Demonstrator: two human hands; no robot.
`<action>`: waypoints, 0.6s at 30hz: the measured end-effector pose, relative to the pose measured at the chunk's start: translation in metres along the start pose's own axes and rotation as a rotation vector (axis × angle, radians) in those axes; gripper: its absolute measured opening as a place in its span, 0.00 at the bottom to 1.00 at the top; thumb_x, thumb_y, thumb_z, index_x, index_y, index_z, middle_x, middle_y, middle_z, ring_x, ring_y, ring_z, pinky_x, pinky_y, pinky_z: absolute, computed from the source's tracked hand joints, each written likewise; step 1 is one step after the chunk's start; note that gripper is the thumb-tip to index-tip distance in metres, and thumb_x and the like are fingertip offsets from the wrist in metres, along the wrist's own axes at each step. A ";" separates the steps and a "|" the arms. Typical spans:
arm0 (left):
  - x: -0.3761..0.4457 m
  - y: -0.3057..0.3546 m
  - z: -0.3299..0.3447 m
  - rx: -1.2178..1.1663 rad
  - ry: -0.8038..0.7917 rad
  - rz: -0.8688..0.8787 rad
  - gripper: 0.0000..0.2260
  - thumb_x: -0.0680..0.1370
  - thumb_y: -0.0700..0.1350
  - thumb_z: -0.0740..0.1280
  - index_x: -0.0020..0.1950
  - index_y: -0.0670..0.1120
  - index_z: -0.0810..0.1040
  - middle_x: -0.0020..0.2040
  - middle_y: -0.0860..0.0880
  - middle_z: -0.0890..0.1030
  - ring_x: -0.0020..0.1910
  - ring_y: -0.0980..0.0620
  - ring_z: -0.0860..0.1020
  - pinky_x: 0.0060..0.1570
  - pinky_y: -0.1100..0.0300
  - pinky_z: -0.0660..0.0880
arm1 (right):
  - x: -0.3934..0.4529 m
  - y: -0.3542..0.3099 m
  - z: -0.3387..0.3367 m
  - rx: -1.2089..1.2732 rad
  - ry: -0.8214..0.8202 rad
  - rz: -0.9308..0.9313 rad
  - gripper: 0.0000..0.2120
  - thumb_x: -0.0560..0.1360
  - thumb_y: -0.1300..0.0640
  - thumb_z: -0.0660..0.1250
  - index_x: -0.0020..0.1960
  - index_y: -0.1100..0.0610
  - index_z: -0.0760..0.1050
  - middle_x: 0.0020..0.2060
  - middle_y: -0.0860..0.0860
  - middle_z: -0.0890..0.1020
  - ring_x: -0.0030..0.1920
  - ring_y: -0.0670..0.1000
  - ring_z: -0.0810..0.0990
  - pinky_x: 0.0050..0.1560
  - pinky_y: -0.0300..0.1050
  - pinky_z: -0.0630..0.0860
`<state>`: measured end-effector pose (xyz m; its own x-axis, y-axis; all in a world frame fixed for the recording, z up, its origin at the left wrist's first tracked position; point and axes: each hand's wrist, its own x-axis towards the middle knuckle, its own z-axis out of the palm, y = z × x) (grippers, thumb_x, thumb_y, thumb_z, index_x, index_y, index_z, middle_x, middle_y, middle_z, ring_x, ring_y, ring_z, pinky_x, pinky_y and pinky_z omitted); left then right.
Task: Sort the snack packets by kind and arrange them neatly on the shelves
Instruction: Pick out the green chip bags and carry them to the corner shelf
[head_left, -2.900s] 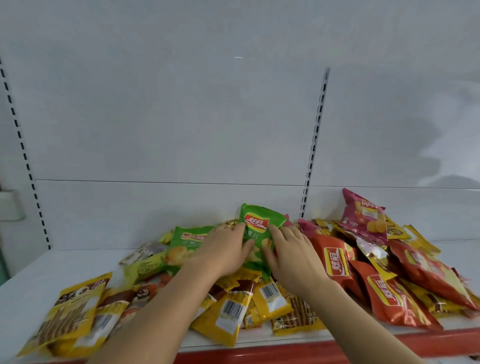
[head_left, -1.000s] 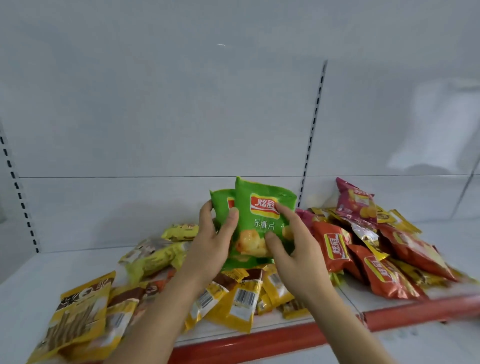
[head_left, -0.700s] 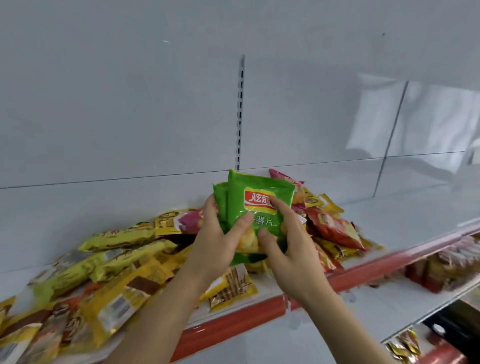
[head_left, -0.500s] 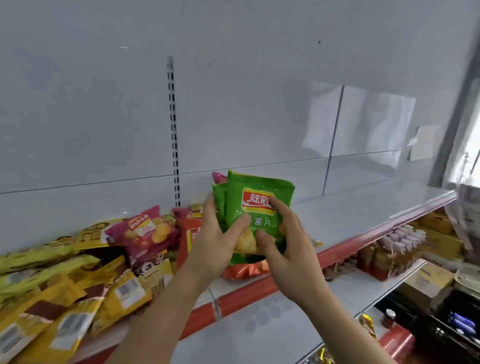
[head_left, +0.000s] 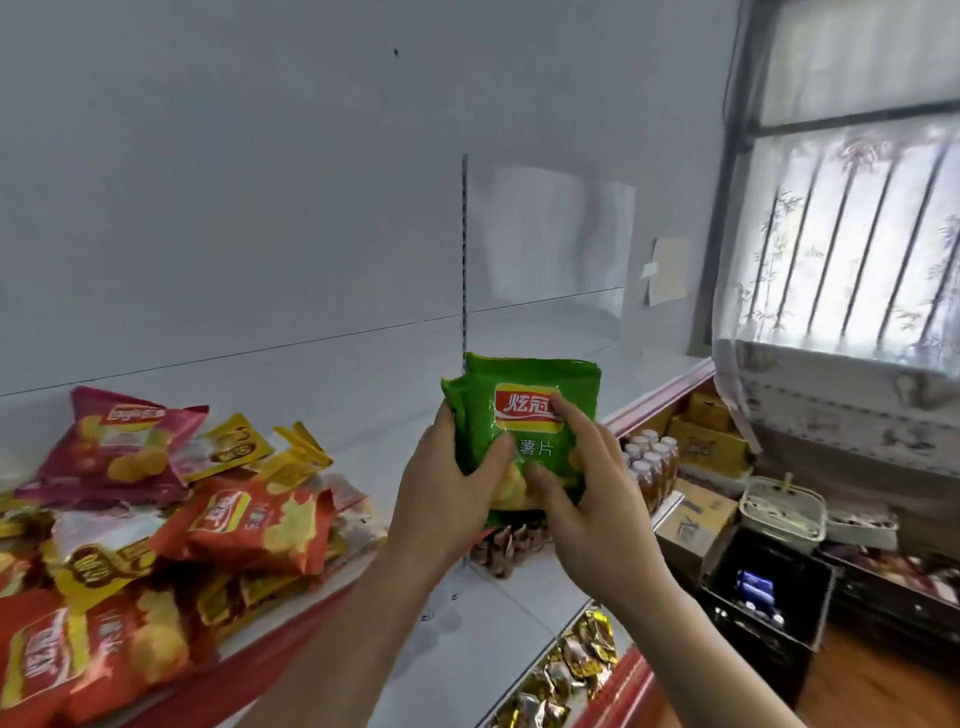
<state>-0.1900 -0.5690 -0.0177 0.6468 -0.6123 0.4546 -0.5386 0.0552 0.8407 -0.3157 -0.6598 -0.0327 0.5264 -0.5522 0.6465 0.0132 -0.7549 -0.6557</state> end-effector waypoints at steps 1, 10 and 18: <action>0.011 -0.003 0.018 -0.003 -0.017 0.003 0.14 0.81 0.54 0.69 0.65 0.63 0.71 0.54 0.63 0.81 0.50 0.70 0.79 0.42 0.73 0.76 | 0.009 0.016 -0.007 -0.011 0.009 0.014 0.30 0.80 0.55 0.67 0.77 0.41 0.59 0.64 0.41 0.70 0.57 0.33 0.74 0.50 0.32 0.78; 0.152 -0.028 0.174 -0.113 -0.119 0.002 0.20 0.82 0.53 0.68 0.73 0.58 0.67 0.59 0.61 0.80 0.53 0.62 0.81 0.45 0.71 0.77 | 0.120 0.160 -0.066 -0.195 0.023 0.104 0.30 0.82 0.52 0.64 0.79 0.41 0.54 0.69 0.42 0.66 0.58 0.41 0.76 0.52 0.36 0.78; 0.261 -0.041 0.298 -0.116 -0.211 -0.021 0.23 0.83 0.50 0.68 0.77 0.56 0.64 0.60 0.60 0.77 0.56 0.57 0.80 0.42 0.72 0.77 | 0.213 0.286 -0.117 -0.201 0.021 0.142 0.29 0.82 0.54 0.63 0.78 0.40 0.54 0.68 0.42 0.65 0.60 0.44 0.75 0.59 0.48 0.79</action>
<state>-0.1598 -0.9663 -0.0216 0.5236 -0.7649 0.3751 -0.4525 0.1234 0.8832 -0.2990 -1.0352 -0.0369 0.4936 -0.6633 0.5625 -0.2298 -0.7232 -0.6513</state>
